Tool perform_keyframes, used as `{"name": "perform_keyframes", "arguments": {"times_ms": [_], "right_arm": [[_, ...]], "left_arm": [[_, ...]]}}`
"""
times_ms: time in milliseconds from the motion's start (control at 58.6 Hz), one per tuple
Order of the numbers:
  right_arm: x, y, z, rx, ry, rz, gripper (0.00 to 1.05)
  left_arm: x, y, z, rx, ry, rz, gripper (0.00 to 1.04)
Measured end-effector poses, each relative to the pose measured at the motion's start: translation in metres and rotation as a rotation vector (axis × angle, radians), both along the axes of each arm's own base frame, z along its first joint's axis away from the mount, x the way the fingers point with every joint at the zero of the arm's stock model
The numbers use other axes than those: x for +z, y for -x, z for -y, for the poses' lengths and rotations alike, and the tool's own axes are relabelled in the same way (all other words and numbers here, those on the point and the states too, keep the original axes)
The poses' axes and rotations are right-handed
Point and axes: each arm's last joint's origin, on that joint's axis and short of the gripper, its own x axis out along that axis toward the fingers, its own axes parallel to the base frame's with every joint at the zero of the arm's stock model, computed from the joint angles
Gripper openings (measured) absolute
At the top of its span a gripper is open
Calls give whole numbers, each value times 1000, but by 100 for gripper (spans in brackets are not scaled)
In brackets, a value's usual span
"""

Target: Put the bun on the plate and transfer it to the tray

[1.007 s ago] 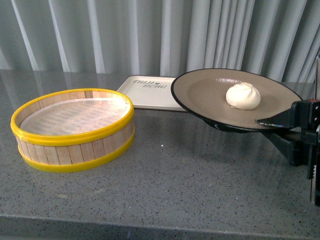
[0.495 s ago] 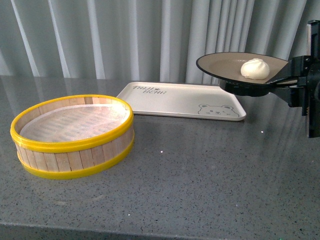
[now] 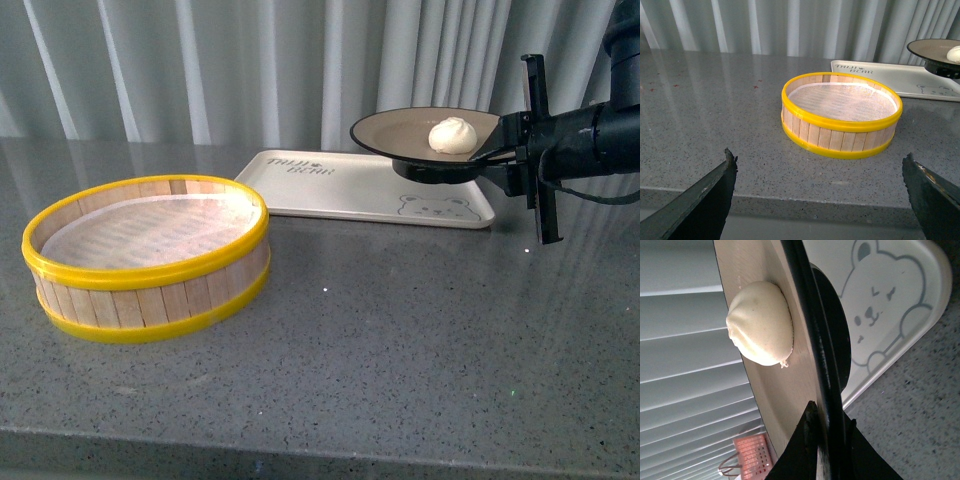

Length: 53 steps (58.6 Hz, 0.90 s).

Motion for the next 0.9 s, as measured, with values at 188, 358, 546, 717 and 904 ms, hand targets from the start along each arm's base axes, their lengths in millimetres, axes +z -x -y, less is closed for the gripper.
{"name": "perform_keyframes", "arguments": {"times_ms": [188, 358, 546, 717, 904], "right_arm": [[-12, -16, 3, 10, 24, -10, 3], [-19, -30, 3, 27, 35, -11, 3], [-27, -40, 1, 38, 40, -25, 3], [-32, -48, 1, 41, 45, -25, 3], [-31, -53, 1, 46, 47, -24, 3]], "left_arm": [[0, 0, 0, 0, 0, 0, 98], [0, 0, 0, 0, 0, 0, 98], [0, 0, 0, 0, 0, 0, 98], [0, 0, 0, 0, 0, 0, 98], [0, 0, 0, 0, 0, 0, 98]]}}
